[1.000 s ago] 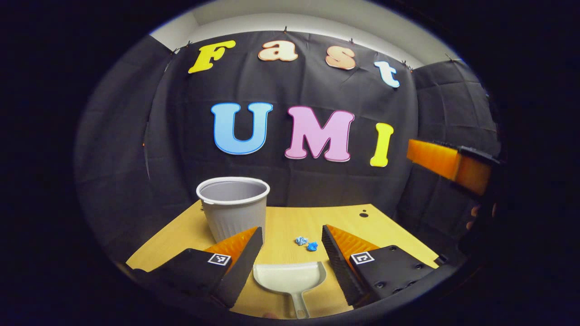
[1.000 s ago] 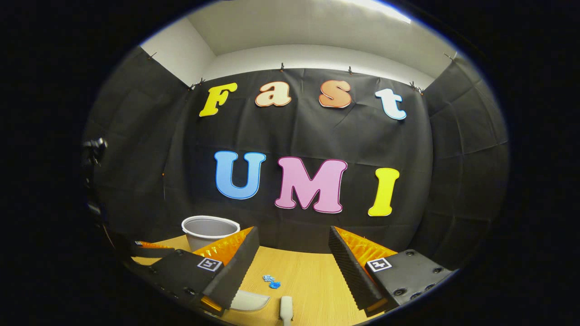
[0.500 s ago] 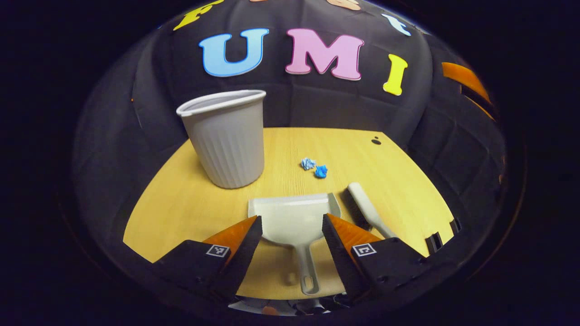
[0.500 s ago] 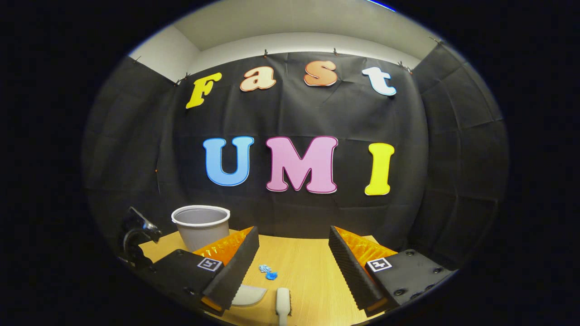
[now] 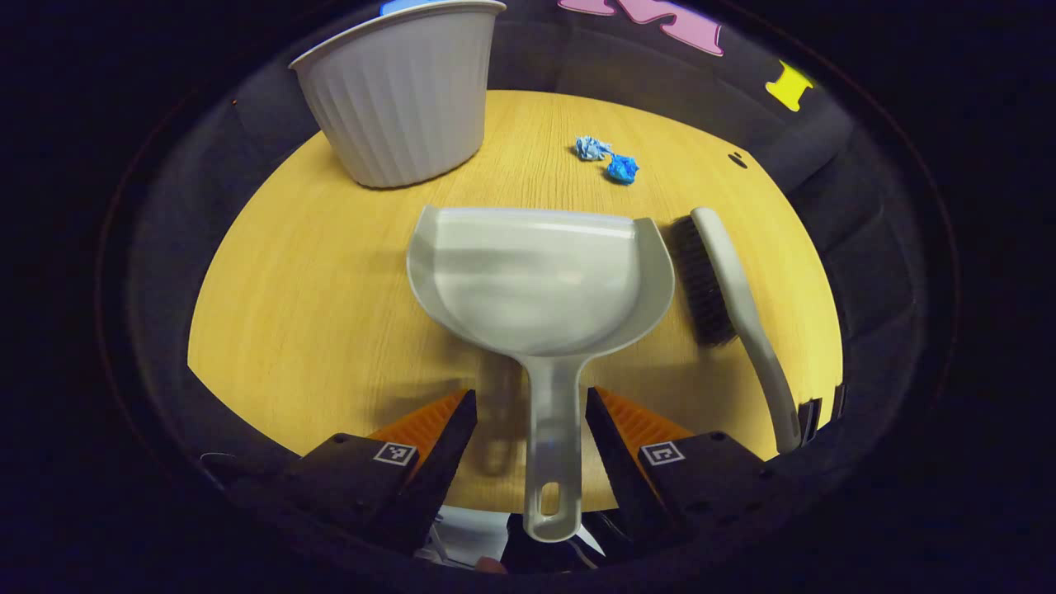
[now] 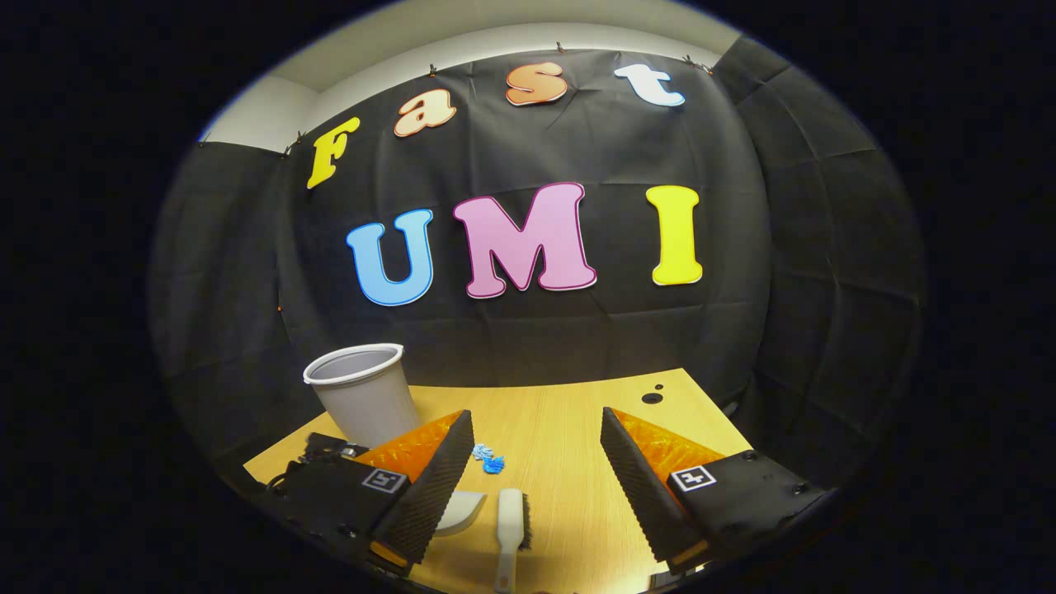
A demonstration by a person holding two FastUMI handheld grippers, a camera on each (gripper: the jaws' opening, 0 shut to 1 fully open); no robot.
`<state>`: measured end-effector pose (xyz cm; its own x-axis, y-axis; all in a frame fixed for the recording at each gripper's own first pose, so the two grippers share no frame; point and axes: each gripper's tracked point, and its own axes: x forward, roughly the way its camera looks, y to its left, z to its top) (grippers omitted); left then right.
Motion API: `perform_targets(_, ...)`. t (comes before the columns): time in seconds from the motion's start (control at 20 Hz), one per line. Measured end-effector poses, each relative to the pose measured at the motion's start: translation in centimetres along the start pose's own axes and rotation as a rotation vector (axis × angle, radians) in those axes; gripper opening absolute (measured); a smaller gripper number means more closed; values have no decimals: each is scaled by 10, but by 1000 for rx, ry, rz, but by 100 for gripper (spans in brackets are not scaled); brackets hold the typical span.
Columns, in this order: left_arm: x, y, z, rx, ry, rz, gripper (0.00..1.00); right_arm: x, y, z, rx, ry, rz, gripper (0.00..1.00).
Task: Pick up the small broom and dustpan from the desktop, sweep the trash into the dustpan with the broom, and then empty the trash into the garbage bin.
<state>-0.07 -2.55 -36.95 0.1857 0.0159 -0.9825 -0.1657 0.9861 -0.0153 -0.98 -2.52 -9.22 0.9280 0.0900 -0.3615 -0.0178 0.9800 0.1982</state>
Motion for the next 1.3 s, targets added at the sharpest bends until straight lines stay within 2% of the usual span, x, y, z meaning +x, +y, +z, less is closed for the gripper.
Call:
perform_targets(0.2,15,-3,11,-32,102,53,81,-5,-8,-8,-41,36,36,99)
perform_targets(0.3,18,-7,23,-26,106,70,78,-6,-5,-11,-24,53,63,99)
perform_targets(0.35,20,-11,27,-28,118,66,74,-6,-4,-13,-14,61,76,100)
perform_targets(0.4,18,-13,28,-29,127,66,60,-8,-3,-13,-5,67,83,100)
perform_targets(0.45,18,-14,29,-26,136,64,59,-7,-3,-14,2,74,86,99)
perform_targets(0.5,18,-14,29,-22,139,63,50,-9,-3,-15,8,82,89,100)
perform_targets(0.55,19,-14,33,-22,139,63,49,-9,-3,-15,12,87,90,99)
perform_targets(0.6,21,-15,31,-31,144,62,36,-9,-4,-16,16,92,89,99)
perform_targets(0.65,19,-14,33,-30,147,59,31,-8,-3,-17,18,102,92,99)
perform_targets(1.0,19,-2,34,63,153,42,30,-33,25,-52,24,322,159,99)
perform_targets(1.3,17,25,28,126,134,-1,29,-45,1,-101,-89,650,69,99)
